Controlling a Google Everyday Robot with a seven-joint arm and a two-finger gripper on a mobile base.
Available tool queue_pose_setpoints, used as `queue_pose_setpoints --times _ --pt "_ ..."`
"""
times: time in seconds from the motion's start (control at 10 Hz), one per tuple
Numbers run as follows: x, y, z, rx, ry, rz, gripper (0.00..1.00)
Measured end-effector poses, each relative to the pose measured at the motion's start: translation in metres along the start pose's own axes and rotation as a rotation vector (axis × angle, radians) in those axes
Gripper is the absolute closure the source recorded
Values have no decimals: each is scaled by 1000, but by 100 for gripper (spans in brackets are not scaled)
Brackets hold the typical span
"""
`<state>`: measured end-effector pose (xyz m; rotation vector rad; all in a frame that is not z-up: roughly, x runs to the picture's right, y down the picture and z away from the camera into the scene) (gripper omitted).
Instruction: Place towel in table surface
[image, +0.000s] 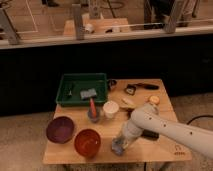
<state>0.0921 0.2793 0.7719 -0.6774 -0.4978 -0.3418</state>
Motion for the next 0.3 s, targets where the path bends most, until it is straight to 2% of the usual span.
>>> queue_pose_setpoints --times 0.1,0.2,0.3 --pt "-2 -4 0 -22 -28 -13 20" --pt "1 -4 -4 -27 -48 -7 20" --pt "6 -8 -13 -10 -63 8 20"
